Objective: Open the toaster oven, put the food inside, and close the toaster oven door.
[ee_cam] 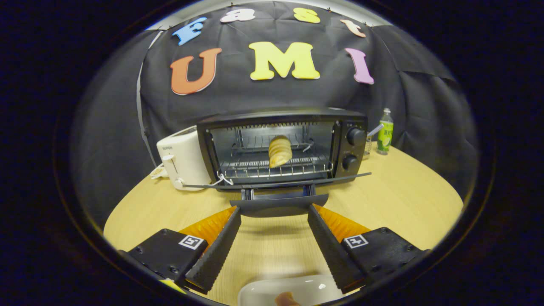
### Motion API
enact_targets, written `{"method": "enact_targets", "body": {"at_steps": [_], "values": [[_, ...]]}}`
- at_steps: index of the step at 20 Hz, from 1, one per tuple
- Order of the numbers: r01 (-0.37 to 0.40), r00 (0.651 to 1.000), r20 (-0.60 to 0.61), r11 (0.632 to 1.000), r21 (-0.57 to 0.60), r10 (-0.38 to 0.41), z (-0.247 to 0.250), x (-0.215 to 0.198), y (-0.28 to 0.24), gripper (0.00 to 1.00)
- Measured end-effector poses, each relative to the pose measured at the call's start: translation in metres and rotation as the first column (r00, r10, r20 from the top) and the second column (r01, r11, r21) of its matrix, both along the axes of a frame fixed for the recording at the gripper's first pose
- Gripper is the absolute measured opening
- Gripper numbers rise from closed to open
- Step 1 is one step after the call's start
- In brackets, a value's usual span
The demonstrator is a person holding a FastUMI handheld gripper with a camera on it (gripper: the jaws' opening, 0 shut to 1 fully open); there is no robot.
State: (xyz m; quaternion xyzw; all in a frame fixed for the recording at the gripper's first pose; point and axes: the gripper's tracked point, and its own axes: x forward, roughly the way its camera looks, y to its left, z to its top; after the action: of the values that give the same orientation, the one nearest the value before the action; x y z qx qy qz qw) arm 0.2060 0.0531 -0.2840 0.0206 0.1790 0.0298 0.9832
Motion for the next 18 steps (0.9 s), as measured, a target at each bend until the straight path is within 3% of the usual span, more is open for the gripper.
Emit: {"method": "enact_targets", "body": {"at_steps": [2, 4, 6, 12, 18], "values": [[-0.035, 0.998, 0.044, 0.999, -0.034, 0.036, 0.009, 0.004, 0.002, 1.0], [-0.112, 0.993, 0.043, 0.994, 0.001, 0.112, 0.012, -0.001, 0.015, 1.0], [-0.134, 0.99, 0.05, 0.99, 0.041, 0.131, 0.02, -0.006, 0.018, 1.0], [0.0, 0.993, 0.121, 0.999, -0.054, 0.007, 0.058, -0.036, -0.018, 1.0], [0.068, 0.973, 0.225, 0.996, -0.062, -0.053, 0.127, -0.111, -0.051, 1.0]]}}
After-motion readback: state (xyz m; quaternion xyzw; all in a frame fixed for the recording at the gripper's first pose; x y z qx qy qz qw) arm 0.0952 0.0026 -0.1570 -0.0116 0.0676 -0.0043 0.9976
